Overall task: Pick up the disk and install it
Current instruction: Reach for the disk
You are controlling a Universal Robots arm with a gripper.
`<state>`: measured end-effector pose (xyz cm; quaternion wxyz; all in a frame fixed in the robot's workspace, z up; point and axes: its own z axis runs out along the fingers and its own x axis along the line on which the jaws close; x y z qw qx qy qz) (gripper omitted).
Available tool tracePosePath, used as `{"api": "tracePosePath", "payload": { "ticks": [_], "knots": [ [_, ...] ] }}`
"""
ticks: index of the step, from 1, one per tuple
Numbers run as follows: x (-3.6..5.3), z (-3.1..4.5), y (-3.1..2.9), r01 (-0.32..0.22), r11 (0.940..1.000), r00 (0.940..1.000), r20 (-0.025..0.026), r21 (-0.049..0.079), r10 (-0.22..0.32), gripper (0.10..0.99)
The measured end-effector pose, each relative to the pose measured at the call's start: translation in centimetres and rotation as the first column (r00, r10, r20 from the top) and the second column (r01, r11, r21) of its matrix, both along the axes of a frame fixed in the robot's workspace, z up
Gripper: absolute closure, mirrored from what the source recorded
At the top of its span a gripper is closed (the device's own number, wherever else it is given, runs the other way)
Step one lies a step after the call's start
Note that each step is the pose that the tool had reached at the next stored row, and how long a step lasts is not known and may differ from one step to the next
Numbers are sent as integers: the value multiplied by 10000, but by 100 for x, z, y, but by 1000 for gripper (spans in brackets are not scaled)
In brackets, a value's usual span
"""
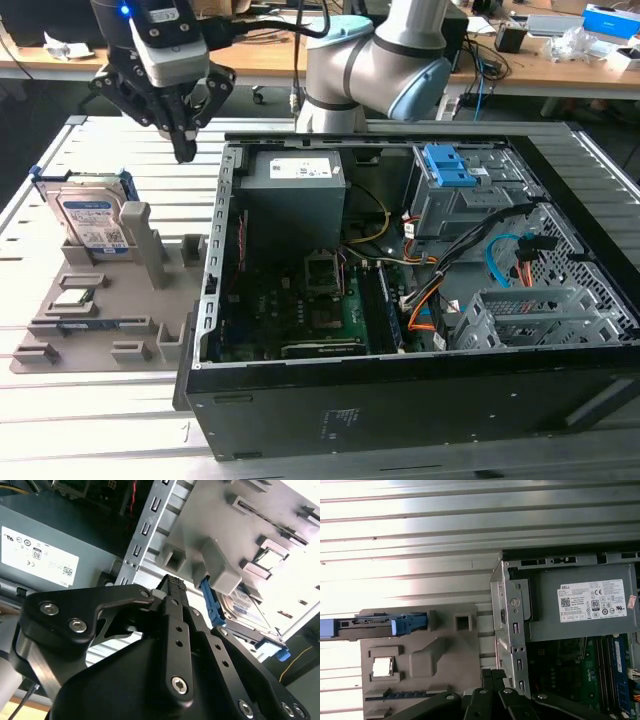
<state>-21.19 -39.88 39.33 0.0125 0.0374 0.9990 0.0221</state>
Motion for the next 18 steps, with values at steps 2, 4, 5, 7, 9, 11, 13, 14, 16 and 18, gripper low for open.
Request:
{"api": "tracePosePath", "payload": {
  "ticks": [2, 4, 5, 7, 9, 11, 13, 14, 16, 18],
  "knots": [
    [-31, 0, 0, 0, 10000, 10000, 1, 1, 0, 980],
    [-104, 0, 0, -1, 10000, 10000, 0, 0, 1, 980],
    [-148, 0, 0, -2, 10000, 10000, 0, 0, 2, 980],
    [-200, 0, 0, 0, 10000, 10000, 0, 0, 0, 980],
    [-294, 0, 0, 0, 10000, 10000, 0, 0, 0, 980],
    [-389, 0, 0, -1, 10000, 10000, 0, 0, 1, 980],
    [-474, 0, 0, 0, 10000, 10000, 0, 0, 0, 980],
    [-501, 0, 0, 0, 10000, 10000, 0, 0, 0, 980],
    [-549, 0, 0, -1, 10000, 10000, 0, 0, 1, 980],
    [-594, 0, 0, -1, 10000, 10000, 0, 0, 1, 980]
  ]
}}
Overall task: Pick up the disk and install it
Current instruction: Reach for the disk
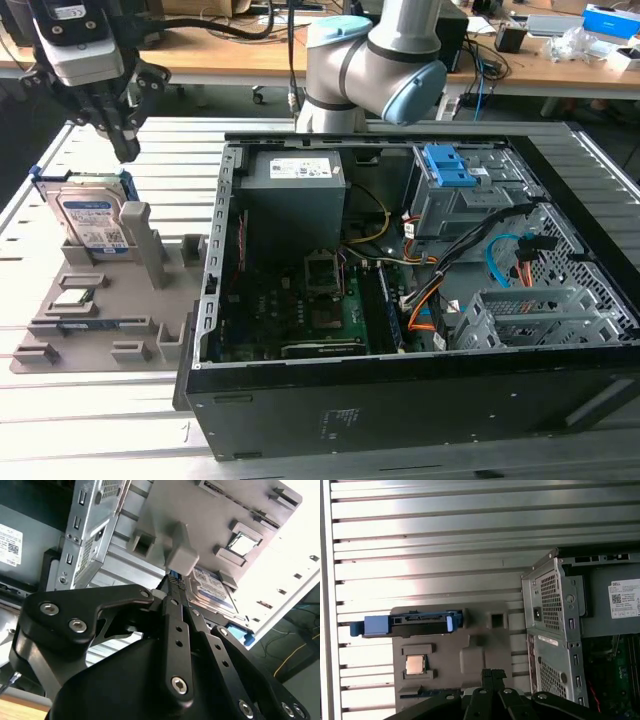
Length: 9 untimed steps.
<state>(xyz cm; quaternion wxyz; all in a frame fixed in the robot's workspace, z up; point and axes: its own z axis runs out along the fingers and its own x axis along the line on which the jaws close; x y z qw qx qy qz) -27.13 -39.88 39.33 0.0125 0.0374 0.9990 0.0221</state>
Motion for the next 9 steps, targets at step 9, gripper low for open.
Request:
{"api": "tracePosePath", "payload": {
  "ticks": [9],
  "knots": [
    [-227, 0, 0, 0, 10000, 10000, 0, 0, 0, 980]
  ]
}}
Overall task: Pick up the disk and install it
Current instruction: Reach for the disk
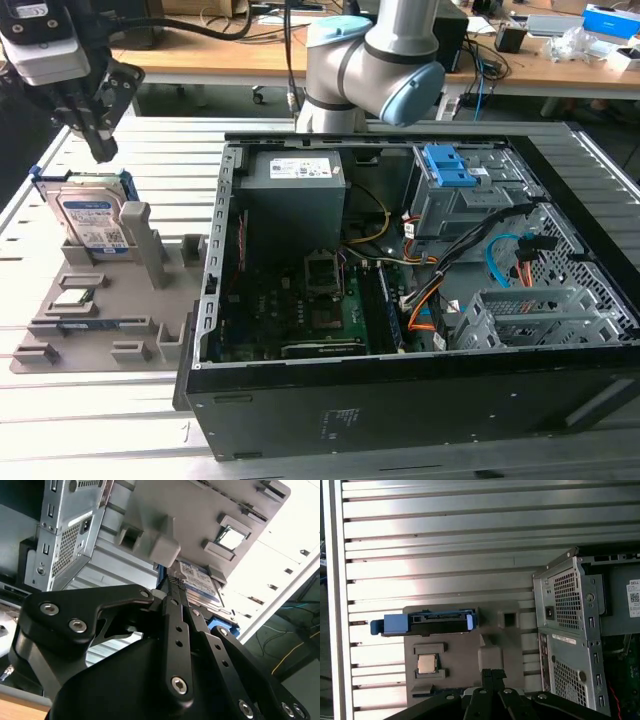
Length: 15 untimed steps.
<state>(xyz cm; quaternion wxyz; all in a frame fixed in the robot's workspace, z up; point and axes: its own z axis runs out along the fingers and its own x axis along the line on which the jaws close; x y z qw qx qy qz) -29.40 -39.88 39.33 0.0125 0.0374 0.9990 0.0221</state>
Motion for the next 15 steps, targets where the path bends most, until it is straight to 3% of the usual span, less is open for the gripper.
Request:
{"api": "tracePosePath", "payload": {
  "ticks": [6, 15],
  "knots": [
    [-169, 0, 0, 1, 10000, 10000, 0, 0, -1, 980],
    [-354, 0, 0, 1, 10000, 10000, 0, 0, -1, 980]
  ]
}}
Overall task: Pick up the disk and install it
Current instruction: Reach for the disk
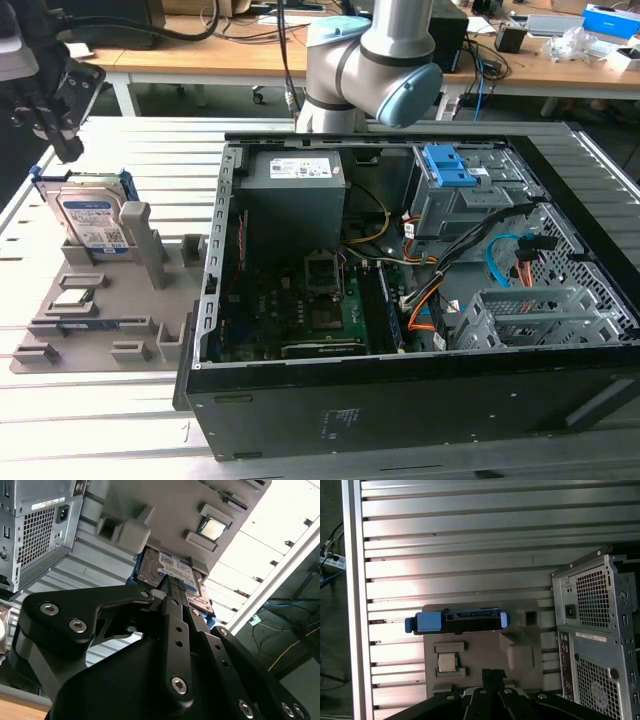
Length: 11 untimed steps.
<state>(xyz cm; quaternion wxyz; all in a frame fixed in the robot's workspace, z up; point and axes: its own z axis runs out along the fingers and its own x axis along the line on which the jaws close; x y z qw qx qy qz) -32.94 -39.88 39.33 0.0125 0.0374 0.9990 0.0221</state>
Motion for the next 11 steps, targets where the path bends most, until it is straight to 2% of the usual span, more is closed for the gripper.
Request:
{"api": "tracePosePath", "payload": {
  "ticks": [11],
  "knots": [
    [-313, 0, 0, 0, 10000, 10000, 0, 1, 0, 980]
  ]
}}
